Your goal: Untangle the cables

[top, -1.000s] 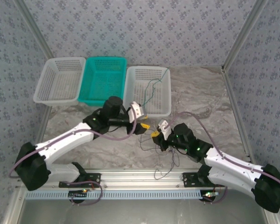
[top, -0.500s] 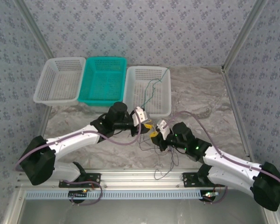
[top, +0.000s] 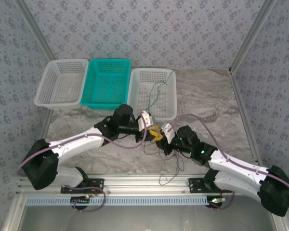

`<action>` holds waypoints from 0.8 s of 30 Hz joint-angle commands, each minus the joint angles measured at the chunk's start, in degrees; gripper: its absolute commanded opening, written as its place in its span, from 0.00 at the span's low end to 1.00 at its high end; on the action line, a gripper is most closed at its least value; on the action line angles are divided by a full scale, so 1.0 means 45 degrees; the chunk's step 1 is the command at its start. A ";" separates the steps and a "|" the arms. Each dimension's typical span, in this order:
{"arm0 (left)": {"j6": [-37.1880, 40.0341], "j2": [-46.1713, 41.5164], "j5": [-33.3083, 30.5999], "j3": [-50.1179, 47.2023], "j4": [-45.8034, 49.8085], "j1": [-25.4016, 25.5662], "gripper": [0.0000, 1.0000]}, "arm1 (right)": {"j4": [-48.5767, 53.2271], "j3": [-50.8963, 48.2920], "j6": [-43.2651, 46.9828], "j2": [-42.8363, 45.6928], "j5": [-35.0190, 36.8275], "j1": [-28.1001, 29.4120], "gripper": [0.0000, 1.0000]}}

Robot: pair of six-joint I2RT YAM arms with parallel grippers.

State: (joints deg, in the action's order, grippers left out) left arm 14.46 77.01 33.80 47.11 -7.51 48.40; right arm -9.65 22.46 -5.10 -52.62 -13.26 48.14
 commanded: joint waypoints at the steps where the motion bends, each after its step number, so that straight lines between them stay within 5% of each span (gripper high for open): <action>1: -0.0088 -0.0152 0.0190 0.0289 -0.0429 0.0095 0.26 | -0.0334 0.0395 -0.0194 -0.0169 0.0020 0.0044 0.00; 10: -0.0538 0.0193 -0.0103 0.0366 -0.1158 0.0106 0.01 | -0.0269 0.0457 -0.0273 -0.0270 0.0100 0.0064 0.00; 15: -0.0269 -0.0218 -0.0803 0.0201 -0.0699 0.0122 0.00 | -0.0258 0.0304 -0.0340 -0.0279 0.0837 0.0059 0.00; 24: -0.1904 -0.2333 -0.5780 -0.0153 -0.0861 -0.0263 0.00 | 0.0268 -0.0286 -0.0933 -0.0420 0.3277 -0.0220 0.07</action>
State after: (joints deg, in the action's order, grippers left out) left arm 9.41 70.46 17.89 45.19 -10.09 48.56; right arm -10.28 22.63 -7.31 -54.06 -3.01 47.81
